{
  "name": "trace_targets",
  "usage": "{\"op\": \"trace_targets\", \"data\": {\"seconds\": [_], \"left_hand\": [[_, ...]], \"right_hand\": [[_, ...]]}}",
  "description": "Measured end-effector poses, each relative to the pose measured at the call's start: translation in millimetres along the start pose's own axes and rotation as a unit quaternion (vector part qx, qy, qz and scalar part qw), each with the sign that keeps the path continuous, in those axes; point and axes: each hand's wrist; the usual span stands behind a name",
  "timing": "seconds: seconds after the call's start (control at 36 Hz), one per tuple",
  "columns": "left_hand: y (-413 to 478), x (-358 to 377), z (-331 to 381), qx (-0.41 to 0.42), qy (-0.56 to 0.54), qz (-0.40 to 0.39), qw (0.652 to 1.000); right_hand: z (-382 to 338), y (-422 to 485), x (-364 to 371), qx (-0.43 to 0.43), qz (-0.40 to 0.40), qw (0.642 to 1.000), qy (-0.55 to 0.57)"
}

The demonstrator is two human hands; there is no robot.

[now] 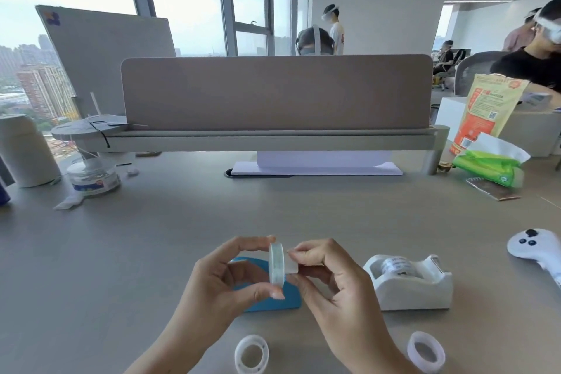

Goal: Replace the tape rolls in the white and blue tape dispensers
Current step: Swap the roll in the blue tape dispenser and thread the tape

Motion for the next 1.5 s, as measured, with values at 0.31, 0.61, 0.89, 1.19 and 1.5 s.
{"op": "trace_targets", "data": {"seconds": [0.31,0.61,0.89,1.19,1.5], "left_hand": [[3,0,1,-0.003,-0.049,-0.018,0.999],[5,-3,3,-0.006,-0.084,-0.004,0.996],[6,-4,3,-0.026,-0.098,-0.006,0.995],[5,0,6,-0.055,-0.048,0.006,0.997],[5,3,11,-0.095,-0.074,0.015,0.993]], "right_hand": [[-3,1,-2,-0.010,0.030,0.999,0.012],[-16,0,5,0.089,0.019,0.987,0.132],[-17,2,6,0.157,0.023,0.961,0.227],[-21,3,8,0.196,0.016,0.954,0.225],[-17,4,5,0.189,0.042,0.963,0.186]]}}
Point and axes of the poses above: each hand's wrist, its own y-axis towards the middle knuckle, its own x-axis out of the palm, z = x × y, and after that the axes turned 9 degrees about y, right-handed
